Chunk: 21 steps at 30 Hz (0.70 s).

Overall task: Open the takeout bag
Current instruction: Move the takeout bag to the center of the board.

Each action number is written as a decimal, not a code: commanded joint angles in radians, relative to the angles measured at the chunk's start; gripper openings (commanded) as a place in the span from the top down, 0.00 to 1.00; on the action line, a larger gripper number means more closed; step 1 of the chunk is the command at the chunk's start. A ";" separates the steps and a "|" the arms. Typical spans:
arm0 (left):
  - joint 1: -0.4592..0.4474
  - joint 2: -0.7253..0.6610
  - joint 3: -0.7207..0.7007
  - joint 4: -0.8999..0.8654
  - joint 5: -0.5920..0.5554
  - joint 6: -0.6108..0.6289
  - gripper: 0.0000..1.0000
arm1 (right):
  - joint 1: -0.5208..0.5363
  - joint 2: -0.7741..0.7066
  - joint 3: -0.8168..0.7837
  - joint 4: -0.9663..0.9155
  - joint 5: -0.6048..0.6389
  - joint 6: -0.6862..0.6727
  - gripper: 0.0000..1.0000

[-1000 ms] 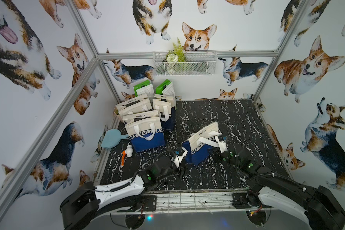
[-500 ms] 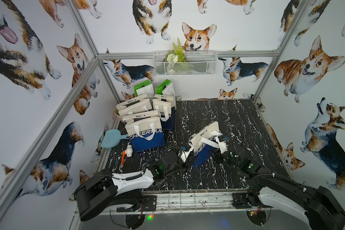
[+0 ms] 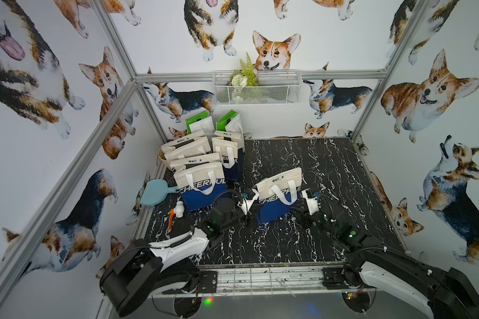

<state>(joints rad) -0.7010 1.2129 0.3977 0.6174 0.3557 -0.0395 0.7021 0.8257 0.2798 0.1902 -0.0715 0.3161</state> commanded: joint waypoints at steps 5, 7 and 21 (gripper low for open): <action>0.114 0.077 0.034 0.033 0.252 0.083 1.00 | 0.005 -0.078 -0.056 0.147 -0.095 -0.040 0.59; 0.119 0.098 0.043 0.046 0.259 0.094 1.00 | 0.007 -0.103 -0.073 0.191 -0.115 -0.055 0.59; 0.190 0.379 0.152 0.307 0.442 0.063 1.00 | 0.048 -0.109 0.027 0.153 -0.142 -0.170 0.60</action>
<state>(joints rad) -0.5144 1.5719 0.5274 0.8913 0.7563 0.0074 0.7460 0.7166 0.2924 0.3389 -0.1978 0.1844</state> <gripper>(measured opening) 0.054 0.399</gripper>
